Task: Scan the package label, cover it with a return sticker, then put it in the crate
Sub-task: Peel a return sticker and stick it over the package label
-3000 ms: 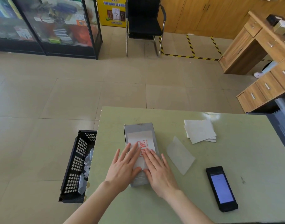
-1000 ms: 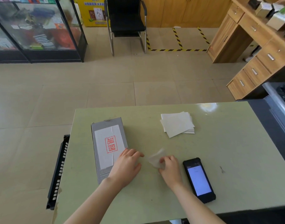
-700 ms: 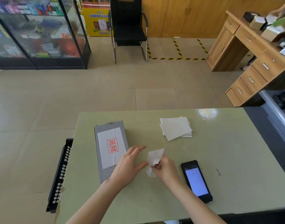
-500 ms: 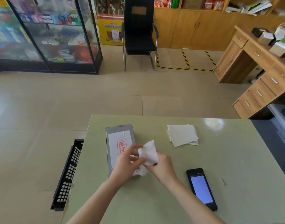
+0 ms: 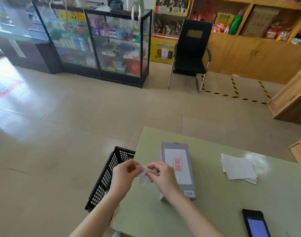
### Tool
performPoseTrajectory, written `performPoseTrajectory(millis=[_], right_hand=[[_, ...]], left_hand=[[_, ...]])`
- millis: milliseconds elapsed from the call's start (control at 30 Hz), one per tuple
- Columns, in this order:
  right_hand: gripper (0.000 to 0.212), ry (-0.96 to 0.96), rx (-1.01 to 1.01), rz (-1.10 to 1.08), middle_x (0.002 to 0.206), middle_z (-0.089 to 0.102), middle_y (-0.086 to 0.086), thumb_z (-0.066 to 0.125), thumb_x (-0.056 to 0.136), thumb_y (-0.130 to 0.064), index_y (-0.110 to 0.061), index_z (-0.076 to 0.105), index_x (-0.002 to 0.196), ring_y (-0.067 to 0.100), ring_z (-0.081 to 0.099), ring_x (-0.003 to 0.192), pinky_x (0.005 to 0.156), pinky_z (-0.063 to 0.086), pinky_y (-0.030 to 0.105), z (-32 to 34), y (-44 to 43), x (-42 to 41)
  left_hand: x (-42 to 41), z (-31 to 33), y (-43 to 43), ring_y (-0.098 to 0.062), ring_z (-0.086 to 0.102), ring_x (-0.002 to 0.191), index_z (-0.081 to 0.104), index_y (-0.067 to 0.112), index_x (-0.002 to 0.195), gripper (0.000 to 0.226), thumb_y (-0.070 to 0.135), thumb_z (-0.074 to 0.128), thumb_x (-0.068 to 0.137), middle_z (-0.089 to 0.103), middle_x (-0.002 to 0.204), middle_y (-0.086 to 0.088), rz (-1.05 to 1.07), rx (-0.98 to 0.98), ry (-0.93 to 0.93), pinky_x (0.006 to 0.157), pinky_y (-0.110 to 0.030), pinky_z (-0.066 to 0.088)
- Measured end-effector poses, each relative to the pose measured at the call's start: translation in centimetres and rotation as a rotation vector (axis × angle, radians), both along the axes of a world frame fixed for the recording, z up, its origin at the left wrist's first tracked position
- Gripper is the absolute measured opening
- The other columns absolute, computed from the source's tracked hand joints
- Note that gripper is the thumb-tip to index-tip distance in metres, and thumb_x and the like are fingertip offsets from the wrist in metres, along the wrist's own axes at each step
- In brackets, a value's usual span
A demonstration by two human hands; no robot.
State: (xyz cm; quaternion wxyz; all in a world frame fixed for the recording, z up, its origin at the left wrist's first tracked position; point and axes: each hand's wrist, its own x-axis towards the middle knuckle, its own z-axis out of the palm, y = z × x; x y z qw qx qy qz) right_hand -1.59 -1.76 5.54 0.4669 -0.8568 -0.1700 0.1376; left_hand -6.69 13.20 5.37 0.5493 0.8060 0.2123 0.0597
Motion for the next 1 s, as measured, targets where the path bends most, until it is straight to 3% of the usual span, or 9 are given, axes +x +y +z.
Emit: performPoseTrajectory(millis=[67,167,300,500,633,767,1000], right_hand=[[0.01,0.043,-0.013,-0.021,0.059,0.06,-0.009,0.069,0.075,-0.012,-0.021,0.07,0.073,0.002,0.054,0.054,0.058,0.048,0.023,-0.4,3.1,0.0],[0.017,0.088,-0.037,-0.04,0.053,0.059,-0.008,0.064,0.077,-0.008,-0.022,0.07,0.069,0.006,0.054,0.05,0.054,0.048,0.022,-1.2,7.4,0.2],[0.017,0.155,-0.064,-0.025,0.067,0.068,-0.001,0.06,0.079,-0.007,-0.016,0.073,0.077,0.018,0.065,0.065,0.066,0.057,0.035,-3.4,12.7,0.4],[0.033,0.265,-0.167,0.002,0.112,0.06,-0.004,0.056,0.089,-0.019,-0.023,0.059,0.122,0.008,0.06,0.091,0.082,0.048,0.02,-8.2,17.7,0.6],[0.029,0.238,-0.263,-0.058,0.113,0.055,-0.007,0.055,0.09,-0.02,-0.024,0.059,0.118,0.005,0.058,0.086,0.077,0.048,0.021,-10.9,17.8,1.3],[0.024,0.212,-0.327,-0.108,0.11,0.056,-0.007,0.054,0.09,-0.018,-0.023,0.061,0.113,0.003,0.056,0.081,0.075,0.042,0.019,-13.2,17.3,2.5],[0.022,0.195,-0.367,-0.125,0.105,0.056,-0.008,0.053,0.09,-0.017,-0.023,0.062,0.109,-0.005,0.053,0.078,0.076,0.043,0.019,-14.9,16.4,3.4]], left_hand=[[-0.6,-0.9,3.0,-0.007,0.059,0.07,0.071,0.025,0.069,0.012,0.019,0.075,0.079,0.062,0.077,0.004,-0.004,0.071,0.007,0.062,-0.011,0.043],[-1.3,-2.1,7.2,-0.007,0.059,0.086,0.074,0.02,0.088,0.011,0.028,0.075,0.08,0.055,0.099,0.009,-0.086,0.089,0.051,0.075,-0.019,0.05],[-1.9,-4.0,12.0,-0.004,0.059,0.066,0.069,0.027,0.082,0.012,0.02,0.075,0.077,0.065,0.071,0.009,-0.103,0.136,0.062,0.06,-0.017,0.05],[-1.0,-8.5,17.6,-0.011,0.047,0.057,0.048,0.029,0.078,0.024,0.006,0.057,0.08,0.05,0.06,0.006,0.024,0.232,0.168,0.054,-0.03,0.043],[0.5,-12.1,19.7,-0.025,0.052,0.068,0.047,0.022,0.077,0.018,0.01,0.047,0.091,0.056,0.077,0.0,-0.071,0.384,0.243,0.061,-0.038,0.045],[2.0,-15.5,20.7,-0.029,0.063,0.091,0.064,0.013,0.109,0.02,0.015,0.052,0.093,0.064,0.106,-0.004,-0.223,0.487,0.311,0.076,-0.041,0.051],[3.5,-19.6,20.3,-0.027,0.054,0.114,0.041,0.021,0.138,0.048,0.018,0.055,0.092,0.051,0.137,-0.003,-0.513,0.583,0.525,0.08,-0.037,0.052]])
